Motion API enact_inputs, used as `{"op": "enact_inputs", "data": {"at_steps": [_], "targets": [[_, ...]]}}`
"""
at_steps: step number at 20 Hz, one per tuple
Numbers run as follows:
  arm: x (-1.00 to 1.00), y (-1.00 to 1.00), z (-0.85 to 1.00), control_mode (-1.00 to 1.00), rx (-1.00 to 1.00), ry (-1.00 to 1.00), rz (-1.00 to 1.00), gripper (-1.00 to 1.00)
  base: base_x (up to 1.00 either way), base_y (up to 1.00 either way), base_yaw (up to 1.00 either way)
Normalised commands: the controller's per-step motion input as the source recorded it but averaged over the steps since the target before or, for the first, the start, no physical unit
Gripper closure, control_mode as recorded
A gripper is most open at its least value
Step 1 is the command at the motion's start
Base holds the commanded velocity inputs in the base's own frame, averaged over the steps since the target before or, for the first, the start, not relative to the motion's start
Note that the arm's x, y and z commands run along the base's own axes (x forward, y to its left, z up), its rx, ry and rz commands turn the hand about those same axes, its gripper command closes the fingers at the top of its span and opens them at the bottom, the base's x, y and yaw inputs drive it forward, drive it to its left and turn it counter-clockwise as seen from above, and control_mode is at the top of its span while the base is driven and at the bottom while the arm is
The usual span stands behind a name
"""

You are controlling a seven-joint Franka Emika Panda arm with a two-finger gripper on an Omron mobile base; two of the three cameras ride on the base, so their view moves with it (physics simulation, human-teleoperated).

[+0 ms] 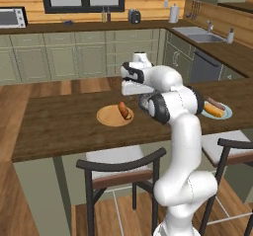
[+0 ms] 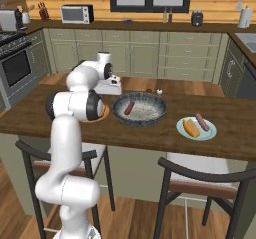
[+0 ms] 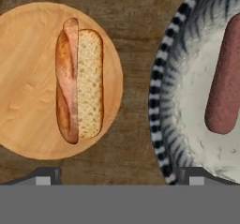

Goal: Place one bun and one sausage from the bowl on each plate.

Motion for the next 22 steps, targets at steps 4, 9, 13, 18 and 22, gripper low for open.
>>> {"op": "enact_inputs", "data": {"at_steps": [4,9,13,18,22], "targets": [[-0.03,-0.62,0.10,-1.00,0.00,0.00,0.00,-1.00,0.00,0.00,0.00],[0.00,-0.45,0.00,-1.00,0.00,0.00,0.00,-1.00,0.00,0.00,0.00],[0.00,-0.38,0.00,-1.00,0.00,0.00,0.00,-1.00,0.00,0.00,0.00],[0.00,-0.34,0.00,-1.00,0.00,0.00,0.00,-1.00,0.00,0.00,0.00],[0.00,-0.29,0.00,-1.00,0.02,0.00,0.00,-1.00,0.00,0.00,0.00]]}}
